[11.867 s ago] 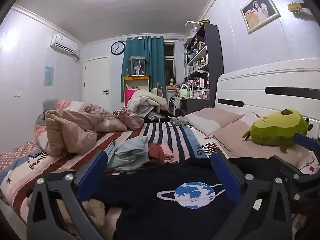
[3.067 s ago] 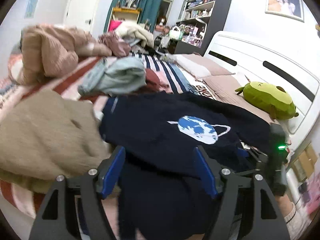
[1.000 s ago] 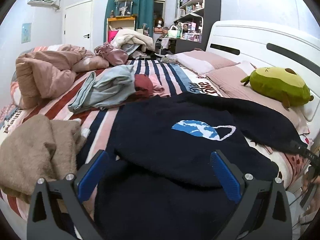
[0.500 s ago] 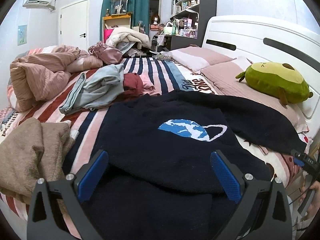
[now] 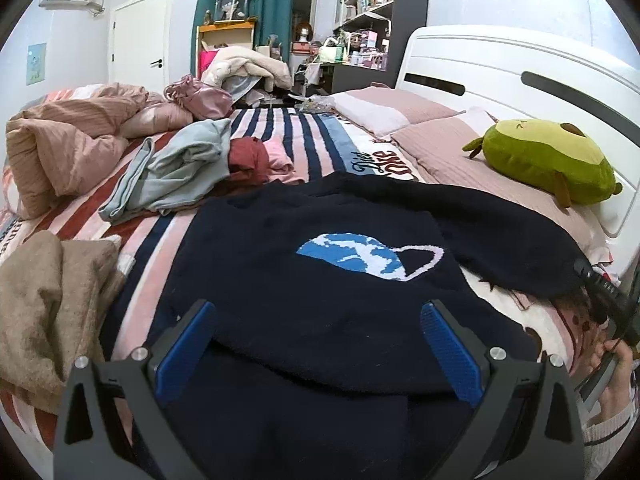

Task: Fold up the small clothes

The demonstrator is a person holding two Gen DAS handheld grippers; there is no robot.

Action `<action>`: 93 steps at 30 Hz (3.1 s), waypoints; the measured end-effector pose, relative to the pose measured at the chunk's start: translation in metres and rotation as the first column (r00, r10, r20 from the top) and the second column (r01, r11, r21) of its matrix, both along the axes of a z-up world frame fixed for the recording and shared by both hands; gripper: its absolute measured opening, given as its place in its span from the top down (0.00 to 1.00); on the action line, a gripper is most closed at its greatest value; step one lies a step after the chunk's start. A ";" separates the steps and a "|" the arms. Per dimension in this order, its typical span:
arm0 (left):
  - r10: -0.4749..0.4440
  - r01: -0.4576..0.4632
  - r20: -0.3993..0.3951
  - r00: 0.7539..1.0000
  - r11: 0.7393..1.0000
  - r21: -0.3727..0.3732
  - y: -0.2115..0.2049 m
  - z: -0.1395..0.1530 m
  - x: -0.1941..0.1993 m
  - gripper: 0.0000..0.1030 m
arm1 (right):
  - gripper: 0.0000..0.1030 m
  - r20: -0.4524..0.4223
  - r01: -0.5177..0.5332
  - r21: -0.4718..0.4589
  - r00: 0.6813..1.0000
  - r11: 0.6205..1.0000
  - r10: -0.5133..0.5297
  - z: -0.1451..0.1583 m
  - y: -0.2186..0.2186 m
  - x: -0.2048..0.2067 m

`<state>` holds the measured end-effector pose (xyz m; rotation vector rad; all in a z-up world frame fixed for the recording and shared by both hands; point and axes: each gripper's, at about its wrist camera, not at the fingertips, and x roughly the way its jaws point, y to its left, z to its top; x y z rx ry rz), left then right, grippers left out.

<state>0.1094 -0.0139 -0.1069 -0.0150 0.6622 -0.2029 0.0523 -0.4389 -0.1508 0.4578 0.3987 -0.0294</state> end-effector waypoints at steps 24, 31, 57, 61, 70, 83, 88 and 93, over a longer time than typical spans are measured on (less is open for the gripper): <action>-0.016 0.025 0.087 0.996 0.995 -0.101 0.089 0.026 -0.055 0.02 | 0.98 -0.082 -0.699 -0.072 0.715 0.712 0.694 0.024 0.294 0.053; 0.018 -0.010 0.066 0.998 0.993 -0.118 0.116 0.014 -0.060 0.02 | 0.66 -0.275 -0.757 -0.005 0.630 0.654 0.727 -0.023 0.333 0.060; -0.325 0.333 -0.089 0.942 0.937 0.107 -0.082 -0.048 -0.002 0.02 | 0.42 -0.171 -0.534 -0.034 0.836 0.845 0.522 0.020 0.147 0.006; -0.344 0.357 -0.095 0.934 0.898 0.257 -0.119 -0.063 -0.005 0.02 | 0.42 -0.181 -0.489 -0.067 0.863 0.870 0.471 0.016 0.134 0.006; -0.306 0.322 -0.104 0.946 0.919 0.227 -0.111 -0.056 -0.008 0.83 | 0.42 -0.168 -0.490 -0.055 0.863 0.870 0.476 0.012 0.135 0.006; 0.151 -0.148 0.023 0.988 0.983 -0.109 0.066 -0.035 -0.046 0.88 | 0.42 -0.200 -0.474 -0.042 0.867 0.880 0.457 0.013 0.148 0.003; 0.126 -0.135 -0.109 0.986 0.988 -0.079 0.085 -0.071 -0.053 0.78 | 0.42 -0.233 -0.467 -0.038 0.864 0.883 0.447 0.008 0.155 0.000; 0.104 -0.115 -0.090 0.991 0.984 -0.134 0.107 -0.072 -0.072 0.26 | 0.42 -0.302 -0.470 -0.021 0.845 0.883 0.442 -0.004 0.149 -0.002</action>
